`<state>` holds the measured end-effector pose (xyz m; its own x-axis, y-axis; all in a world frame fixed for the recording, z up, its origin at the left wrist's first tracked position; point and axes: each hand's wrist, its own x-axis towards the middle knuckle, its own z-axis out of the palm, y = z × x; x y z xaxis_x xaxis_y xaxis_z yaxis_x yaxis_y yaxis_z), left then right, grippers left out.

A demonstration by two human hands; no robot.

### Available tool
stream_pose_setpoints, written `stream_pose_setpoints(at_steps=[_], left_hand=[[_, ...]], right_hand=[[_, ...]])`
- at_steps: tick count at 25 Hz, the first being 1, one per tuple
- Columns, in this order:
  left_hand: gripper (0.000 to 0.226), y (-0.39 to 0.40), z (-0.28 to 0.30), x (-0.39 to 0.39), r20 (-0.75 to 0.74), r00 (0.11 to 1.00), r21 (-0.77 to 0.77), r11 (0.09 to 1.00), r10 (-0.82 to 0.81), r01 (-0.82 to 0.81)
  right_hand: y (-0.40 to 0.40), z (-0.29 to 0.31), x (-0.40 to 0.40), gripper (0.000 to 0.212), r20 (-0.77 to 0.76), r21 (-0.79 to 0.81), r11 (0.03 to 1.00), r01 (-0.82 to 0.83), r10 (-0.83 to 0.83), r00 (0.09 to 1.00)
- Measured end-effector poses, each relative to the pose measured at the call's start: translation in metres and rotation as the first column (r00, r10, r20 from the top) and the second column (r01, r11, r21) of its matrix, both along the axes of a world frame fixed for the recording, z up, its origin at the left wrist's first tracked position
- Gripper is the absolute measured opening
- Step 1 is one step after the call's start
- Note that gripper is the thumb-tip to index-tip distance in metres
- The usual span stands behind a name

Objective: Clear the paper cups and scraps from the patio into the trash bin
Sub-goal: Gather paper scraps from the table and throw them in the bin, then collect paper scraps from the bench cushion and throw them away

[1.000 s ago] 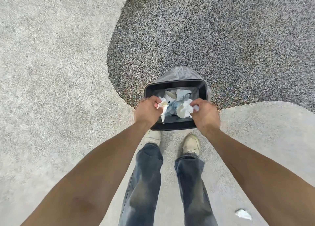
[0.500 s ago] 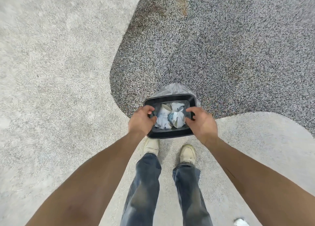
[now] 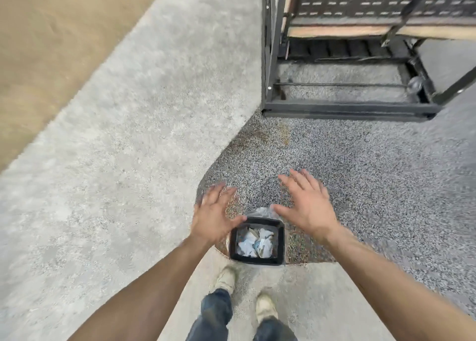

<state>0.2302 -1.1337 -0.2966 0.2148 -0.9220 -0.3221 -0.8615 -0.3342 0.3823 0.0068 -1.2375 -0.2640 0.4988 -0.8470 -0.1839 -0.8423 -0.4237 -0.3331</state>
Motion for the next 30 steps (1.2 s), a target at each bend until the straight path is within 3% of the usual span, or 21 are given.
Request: stream_pose_setpoints(at_steps=[8, 16, 23, 30], left_hand=[[0.102, 0.045, 0.166, 0.019, 0.127, 0.971, -0.257, 0.952, 0.202, -0.164], [0.093, 0.199, 0.233, 0.068, 0.183, 0.812, -0.417, 0.792, 0.554, -0.446], [0.095, 0.395, 0.253, 0.081, 0.181, 0.535, -0.529, 0.540, 0.825, -0.654], [0.093, 0.659, 0.266, 0.045, 0.177, 0.154, -0.581, 0.229, 0.972, -0.781]], right_hand=[[-0.010, 0.155, 0.026, 0.088, 0.034, -0.274, 0.920, -0.281, 0.301, 0.953], [0.062, 0.219, 0.135, 0.083, 0.106, -0.336, 0.731, -0.594, 0.656, 0.747], [0.207, 0.250, 0.245, 0.083, 0.137, -0.373, 0.465, -0.803, 0.884, 0.448], [0.473, 0.268, 0.324, 0.080, 0.157, -0.411, 0.120, -0.904, 0.986, 0.059]])
